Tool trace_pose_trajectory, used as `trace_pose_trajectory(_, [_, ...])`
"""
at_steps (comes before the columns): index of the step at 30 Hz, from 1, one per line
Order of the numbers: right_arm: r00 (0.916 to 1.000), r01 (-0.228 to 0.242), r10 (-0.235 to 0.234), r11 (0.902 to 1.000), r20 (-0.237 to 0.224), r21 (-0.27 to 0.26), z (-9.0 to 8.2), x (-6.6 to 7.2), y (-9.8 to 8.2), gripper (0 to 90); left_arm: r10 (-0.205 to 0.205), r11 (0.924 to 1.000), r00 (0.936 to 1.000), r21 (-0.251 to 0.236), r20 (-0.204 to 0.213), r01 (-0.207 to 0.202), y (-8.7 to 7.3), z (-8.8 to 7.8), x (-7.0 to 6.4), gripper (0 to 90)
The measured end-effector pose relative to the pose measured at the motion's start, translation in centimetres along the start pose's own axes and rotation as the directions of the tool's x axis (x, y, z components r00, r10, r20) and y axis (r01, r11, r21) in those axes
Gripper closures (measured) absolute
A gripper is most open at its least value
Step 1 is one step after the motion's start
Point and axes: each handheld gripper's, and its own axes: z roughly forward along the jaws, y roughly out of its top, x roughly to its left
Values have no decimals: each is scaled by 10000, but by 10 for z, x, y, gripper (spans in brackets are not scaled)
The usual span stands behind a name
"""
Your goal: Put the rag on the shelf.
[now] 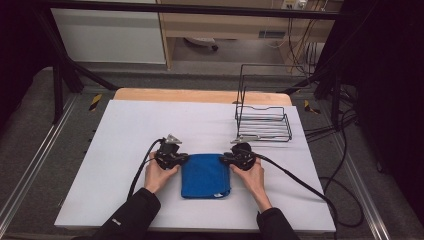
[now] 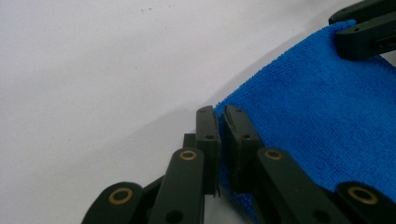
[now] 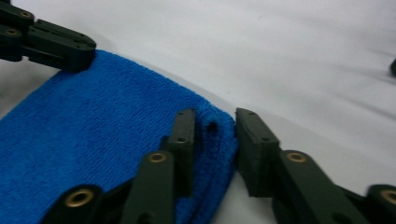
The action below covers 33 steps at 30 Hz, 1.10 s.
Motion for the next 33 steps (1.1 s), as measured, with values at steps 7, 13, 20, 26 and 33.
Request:
trace_pose_trajectory(7, [9993,-311,312,9995,-218,78,-1,1,-1,815,-208,9998,9997,-50,132,209,0,-1,2,848])
trace_pose_trajectory(13, [9988,-359,359,9994,-346,14,-4,3,0,831,-358,9994,9988,-9,320,358,1,-7,4,856])
trace_pose_trajectory(20, [9974,-374,345,9983,-639,-453,-18,5,6,830,-178,9988,9990,-454,411,196,8,-23,0,858])
trace_pose_trajectory(26, [9967,-241,172,9960,-799,-865,-32,7,9,830,-39,9966,9985,-821,545,83,13,-36,-4,857])
trace_pose_trajectory(33, [9955,-61,-54,9927,-944,-1206,-43,12,10,830,224,9947,9986,-1016,478,-174,15,-46,-10,858])
